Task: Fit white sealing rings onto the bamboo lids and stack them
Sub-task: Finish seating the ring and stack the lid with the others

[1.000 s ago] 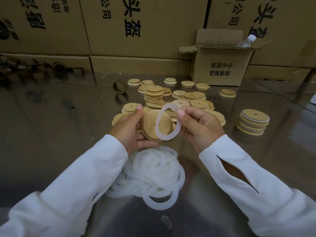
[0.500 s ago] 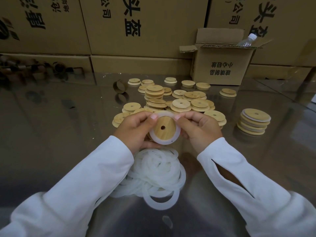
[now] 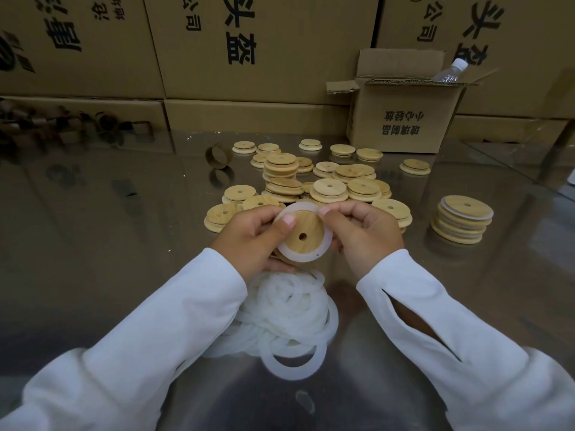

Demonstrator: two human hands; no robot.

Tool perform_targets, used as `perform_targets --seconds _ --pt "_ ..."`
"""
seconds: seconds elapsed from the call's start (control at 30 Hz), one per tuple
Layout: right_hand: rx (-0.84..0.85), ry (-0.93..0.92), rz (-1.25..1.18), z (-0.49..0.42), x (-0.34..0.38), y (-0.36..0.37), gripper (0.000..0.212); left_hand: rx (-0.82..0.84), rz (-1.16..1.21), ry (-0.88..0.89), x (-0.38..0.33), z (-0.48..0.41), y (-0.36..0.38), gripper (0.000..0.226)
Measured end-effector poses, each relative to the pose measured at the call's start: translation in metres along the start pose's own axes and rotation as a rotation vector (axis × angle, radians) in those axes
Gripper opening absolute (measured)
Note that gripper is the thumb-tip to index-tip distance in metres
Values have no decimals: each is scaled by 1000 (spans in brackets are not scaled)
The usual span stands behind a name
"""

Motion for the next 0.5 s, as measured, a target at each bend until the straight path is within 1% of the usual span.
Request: perform_targets --seconds 0.13,0.27,0.37,0.5 --pt "15 0 -30 -1 -1 2 15 -1 17 21 -2 0 0 19" --pt "34 -33 -11 -1 0 3 12 0 4 84 -4 1 -1 18" --pt "36 -99 0 -1 5 3 14 -48 -43 159 -8 2 -4 16" --pt "24 -198 81 0 11 1 16 -107 -137 258 -15 4 -6 18"
Point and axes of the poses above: each hand's wrist, its own z-axis away from the middle knuckle, its own y-axis out of the palm, x = y × z, the point moved 6 cm from there along -z, towards the middle knuckle, and after that the axes turned 12 degrees about -y, right-handed, at the moved point
